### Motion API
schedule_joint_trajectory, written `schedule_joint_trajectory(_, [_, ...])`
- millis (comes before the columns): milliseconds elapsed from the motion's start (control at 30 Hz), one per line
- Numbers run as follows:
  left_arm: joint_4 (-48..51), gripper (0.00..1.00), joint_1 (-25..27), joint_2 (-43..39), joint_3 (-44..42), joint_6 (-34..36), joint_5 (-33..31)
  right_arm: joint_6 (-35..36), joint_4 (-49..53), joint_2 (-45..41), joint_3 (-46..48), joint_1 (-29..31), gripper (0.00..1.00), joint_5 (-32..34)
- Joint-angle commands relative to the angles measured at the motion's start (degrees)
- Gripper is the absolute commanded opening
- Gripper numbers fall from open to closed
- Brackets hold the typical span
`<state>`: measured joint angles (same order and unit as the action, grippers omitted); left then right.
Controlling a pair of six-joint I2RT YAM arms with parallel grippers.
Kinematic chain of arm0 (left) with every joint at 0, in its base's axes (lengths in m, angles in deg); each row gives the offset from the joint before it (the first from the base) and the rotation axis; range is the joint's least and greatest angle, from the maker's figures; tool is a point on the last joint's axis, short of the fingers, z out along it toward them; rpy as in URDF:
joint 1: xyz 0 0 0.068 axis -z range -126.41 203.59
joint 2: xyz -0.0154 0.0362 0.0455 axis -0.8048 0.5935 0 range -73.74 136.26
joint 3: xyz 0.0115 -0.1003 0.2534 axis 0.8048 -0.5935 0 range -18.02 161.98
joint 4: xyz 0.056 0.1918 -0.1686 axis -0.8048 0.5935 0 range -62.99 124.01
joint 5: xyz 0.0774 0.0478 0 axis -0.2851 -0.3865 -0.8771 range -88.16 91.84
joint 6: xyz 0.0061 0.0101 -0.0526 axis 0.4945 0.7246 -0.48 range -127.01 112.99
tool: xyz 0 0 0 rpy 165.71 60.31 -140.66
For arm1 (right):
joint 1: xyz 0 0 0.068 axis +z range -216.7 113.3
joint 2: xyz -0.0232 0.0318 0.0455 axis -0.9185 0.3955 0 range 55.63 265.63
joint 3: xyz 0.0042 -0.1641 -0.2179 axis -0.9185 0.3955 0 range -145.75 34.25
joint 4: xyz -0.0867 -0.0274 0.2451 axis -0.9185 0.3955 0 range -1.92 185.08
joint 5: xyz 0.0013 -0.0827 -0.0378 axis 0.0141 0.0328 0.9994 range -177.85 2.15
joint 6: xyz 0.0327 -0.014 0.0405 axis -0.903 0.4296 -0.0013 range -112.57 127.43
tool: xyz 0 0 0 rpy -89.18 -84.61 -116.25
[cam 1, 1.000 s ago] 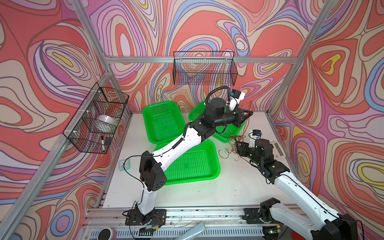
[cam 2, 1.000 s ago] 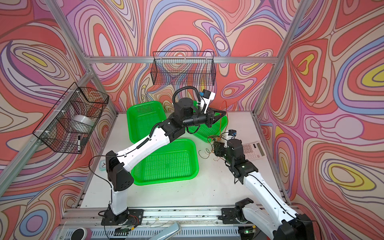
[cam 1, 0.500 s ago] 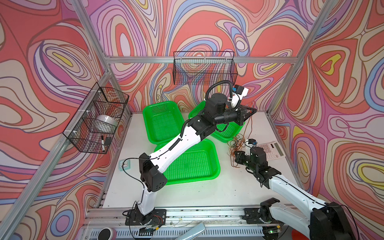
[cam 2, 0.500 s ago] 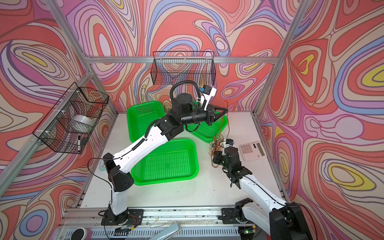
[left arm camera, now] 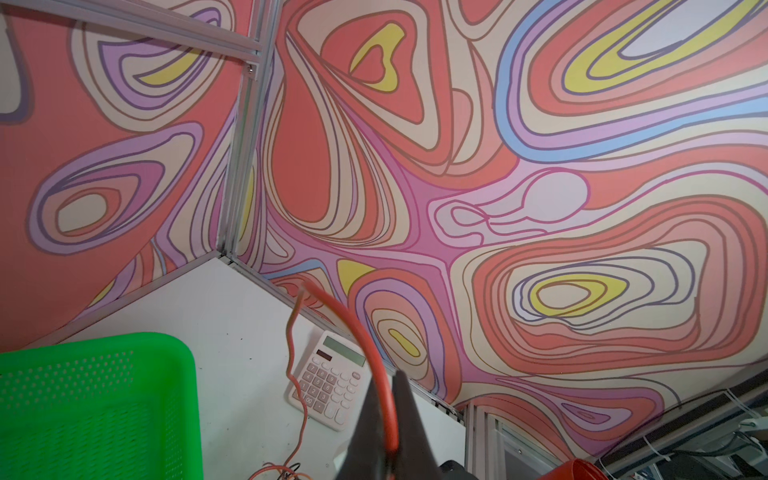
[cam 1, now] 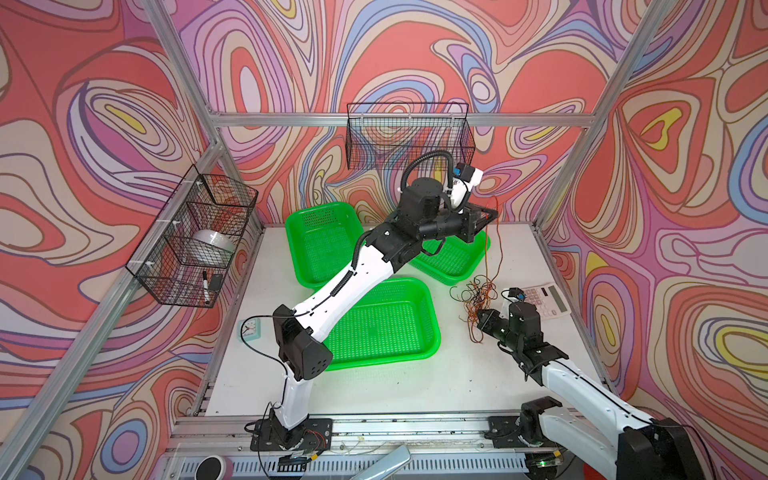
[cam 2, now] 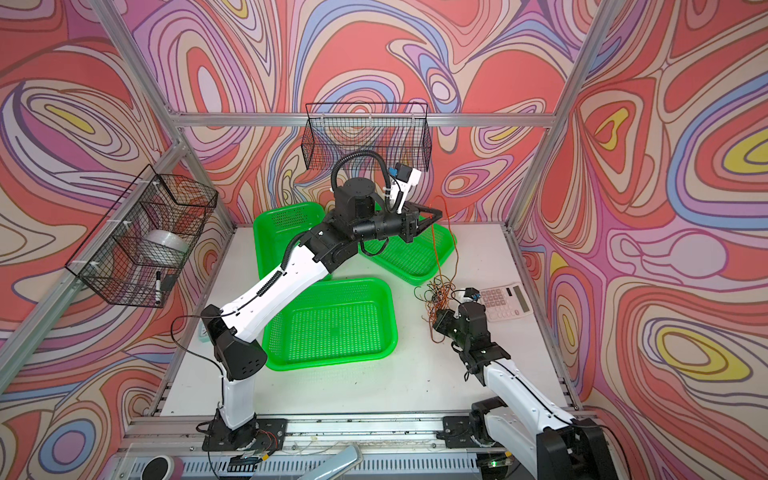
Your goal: Untangle the cables
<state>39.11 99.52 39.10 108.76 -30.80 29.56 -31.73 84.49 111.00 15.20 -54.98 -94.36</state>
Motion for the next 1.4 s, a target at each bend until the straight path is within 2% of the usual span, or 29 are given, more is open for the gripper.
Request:
schedule_joint_trajectory(0, [-1.5,0.0,-1.6,-4.9,3.5,1.3,1.2,-1.8,4.7,1.1,1.1,-0.7,0.0,-0.4])
schedule_joint_trajectory(167, [2.6,0.0,-2.8,-4.0,9.2,3.2,2.2,-2.6,6.4,4.7,0.2,-1.3,0.0,-0.4])
schedule_joint_trajectory(233, [4.6,0.0,-3.2,-4.4,9.0,3.4,3.0,-2.2,6.2,4.1,-0.2,-1.4,0.0,-1.0])
schedule_joint_trajectory(367, [4.2,0.0,-3.3,-5.6,3.1,2.4,6.1,2.3,8.6,-1.4,-2.8,-1.3,0.0,-0.2])
schedule_joint_trajectory(533, [-0.1,0.0,-3.5,-7.5,-5.4,1.0,6.4,8.8,14.0,-6.0,-7.1,-1.4,0.03,1.7])
schedule_joint_trajectory(567, [-0.5,0.0,-3.5,-7.6,-5.9,0.9,6.3,9.5,15.3,-5.9,-7.8,-1.4,0.09,1.7])
schedule_joint_trajectory(633, [-1.2,0.0,-3.5,-7.5,-6.0,0.4,6.9,11.5,16.5,-5.6,-9.0,-1.4,0.3,0.4])
schedule_joint_trajectory(733, [-2.3,0.0,-3.5,-7.0,-5.7,-0.7,7.6,13.0,14.7,-7.2,-9.1,-1.4,0.47,-1.6])
schedule_joint_trajectory(933, [-3.3,0.0,-3.3,-7.5,-5.8,-1.7,7.8,16.2,15.3,-7.6,-11.2,-1.3,0.53,-1.5])
schedule_joint_trajectory(1033, [-3.2,0.0,-3.1,-7.6,-5.5,-1.6,7.8,18.3,14.2,-5.6,-12.5,-1.4,0.54,-4.7])
schedule_joint_trajectory(1100, [-3.0,0.0,-3.0,-7.6,-5.1,-1.4,7.5,19.7,11.9,-3.9,-13.2,-1.4,0.54,-9.8])
schedule_joint_trajectory(1367, [-1.8,0.0,-2.1,-6.1,-1.9,-0.7,7.1,20.8,5.3,-0.5,-14.2,-1.3,0.54,-23.5])
